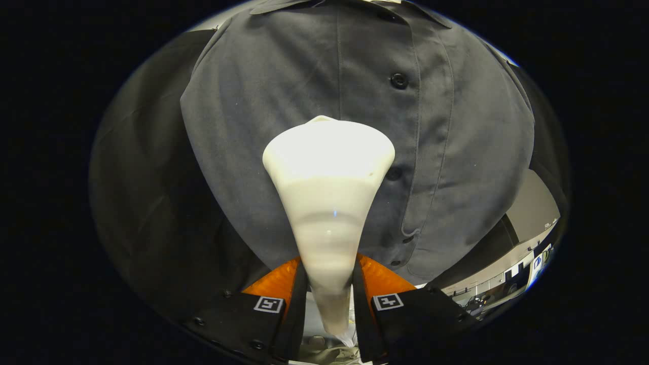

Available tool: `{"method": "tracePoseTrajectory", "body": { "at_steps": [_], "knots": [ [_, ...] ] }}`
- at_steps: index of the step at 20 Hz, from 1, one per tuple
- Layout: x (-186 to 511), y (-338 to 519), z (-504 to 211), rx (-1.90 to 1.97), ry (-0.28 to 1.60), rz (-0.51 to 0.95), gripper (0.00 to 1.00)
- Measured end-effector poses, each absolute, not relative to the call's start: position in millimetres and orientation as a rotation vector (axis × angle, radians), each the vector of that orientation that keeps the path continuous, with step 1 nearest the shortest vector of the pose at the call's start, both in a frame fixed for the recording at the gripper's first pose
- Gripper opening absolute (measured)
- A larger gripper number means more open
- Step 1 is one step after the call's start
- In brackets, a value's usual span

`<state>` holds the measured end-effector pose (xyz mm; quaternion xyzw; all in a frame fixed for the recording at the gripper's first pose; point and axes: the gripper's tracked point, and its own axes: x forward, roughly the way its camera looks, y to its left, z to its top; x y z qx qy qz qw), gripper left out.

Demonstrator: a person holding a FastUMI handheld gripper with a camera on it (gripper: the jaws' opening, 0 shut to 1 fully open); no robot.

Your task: Iron the clothes twice with a garment steamer, once on the left side and once on the right side.

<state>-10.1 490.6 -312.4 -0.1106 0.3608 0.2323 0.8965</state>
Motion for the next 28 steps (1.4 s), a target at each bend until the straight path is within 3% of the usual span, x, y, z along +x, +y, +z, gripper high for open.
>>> {"method": "tracePoseTrajectory", "body": {
  "at_steps": [28],
  "knots": [
    [-37,444,-442,-0.249,0.976,0.422,0.5]
  ]
}}
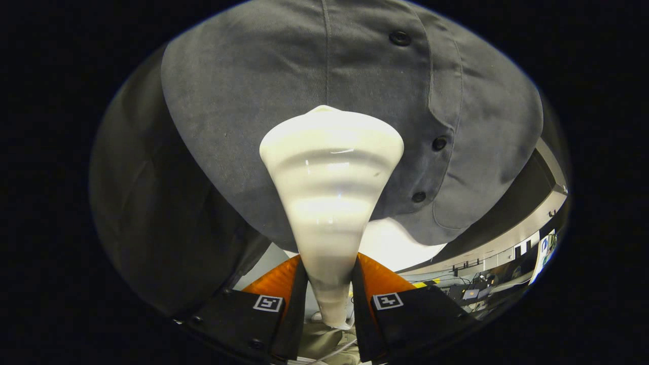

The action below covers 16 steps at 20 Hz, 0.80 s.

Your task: Iron the clothes twice with a garment steamer, once on the left side and once on the right side.

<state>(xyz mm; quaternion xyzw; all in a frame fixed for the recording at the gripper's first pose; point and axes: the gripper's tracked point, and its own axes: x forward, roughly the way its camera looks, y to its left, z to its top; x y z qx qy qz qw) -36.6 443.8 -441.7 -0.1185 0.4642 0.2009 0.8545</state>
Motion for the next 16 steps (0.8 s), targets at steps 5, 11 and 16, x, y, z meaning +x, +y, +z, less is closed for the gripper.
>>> {"method": "tracePoseTrajectory", "body": {
  "at_steps": [5,11,16],
  "knots": [
    [-44,433,-457,-0.244,1.01,0.419,0.5],
    [-51,423,-470,-0.236,1.04,0.425,0.5],
    [-62,406,-470,-0.231,1.065,0.44,0.51]
  ]
}}
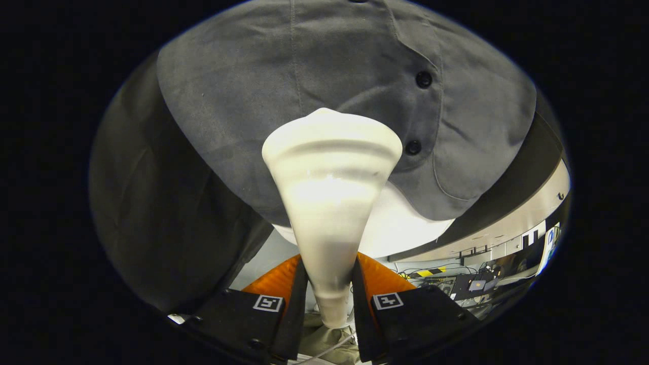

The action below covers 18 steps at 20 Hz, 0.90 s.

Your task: Iron the clothes twice with a garment steamer, once on the left side and once on the right side.

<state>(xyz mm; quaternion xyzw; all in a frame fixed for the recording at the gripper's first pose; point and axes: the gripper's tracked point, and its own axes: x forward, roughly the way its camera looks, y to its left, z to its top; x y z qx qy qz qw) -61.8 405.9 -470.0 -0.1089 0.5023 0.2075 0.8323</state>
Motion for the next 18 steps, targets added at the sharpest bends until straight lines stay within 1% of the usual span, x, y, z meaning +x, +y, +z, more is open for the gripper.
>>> {"method": "tracePoseTrajectory", "body": {
  "at_steps": [3,10,18],
  "knots": [
    [-71,399,-462,-0.225,1.062,0.439,0.51],
    [-78,362,-418,-0.196,1.027,0.437,0.5],
    [-75,279,-343,-0.163,0.913,0.371,0.5]
  ]
}}
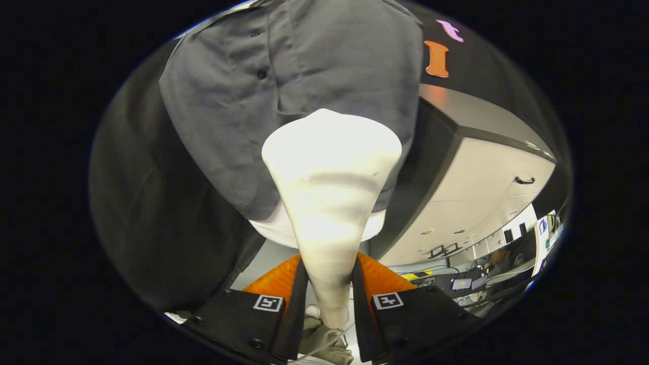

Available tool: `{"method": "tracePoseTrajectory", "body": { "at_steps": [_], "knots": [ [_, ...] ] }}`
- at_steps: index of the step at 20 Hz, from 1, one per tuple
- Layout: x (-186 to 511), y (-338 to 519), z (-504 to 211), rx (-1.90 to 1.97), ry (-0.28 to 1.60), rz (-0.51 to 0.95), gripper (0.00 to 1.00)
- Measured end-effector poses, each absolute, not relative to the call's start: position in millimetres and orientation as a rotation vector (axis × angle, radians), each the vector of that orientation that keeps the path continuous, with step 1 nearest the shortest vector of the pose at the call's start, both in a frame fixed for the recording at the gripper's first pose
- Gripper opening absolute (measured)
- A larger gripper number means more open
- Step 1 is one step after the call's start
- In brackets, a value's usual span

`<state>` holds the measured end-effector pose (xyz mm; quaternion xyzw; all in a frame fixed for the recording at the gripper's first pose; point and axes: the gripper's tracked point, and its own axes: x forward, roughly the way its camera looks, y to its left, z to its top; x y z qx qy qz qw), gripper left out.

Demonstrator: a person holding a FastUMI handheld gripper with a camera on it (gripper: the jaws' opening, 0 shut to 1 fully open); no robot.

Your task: Iron the clothes twice with a garment steamer, once on the left side and once on the right side.

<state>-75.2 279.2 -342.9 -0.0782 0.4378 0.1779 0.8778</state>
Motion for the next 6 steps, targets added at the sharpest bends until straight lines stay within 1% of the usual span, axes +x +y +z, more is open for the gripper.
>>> {"method": "tracePoseTrajectory", "body": {
  "at_steps": [6],
  "knots": [
    [-72,225,-285,-0.126,0.824,0.314,0.5]
  ]
}}
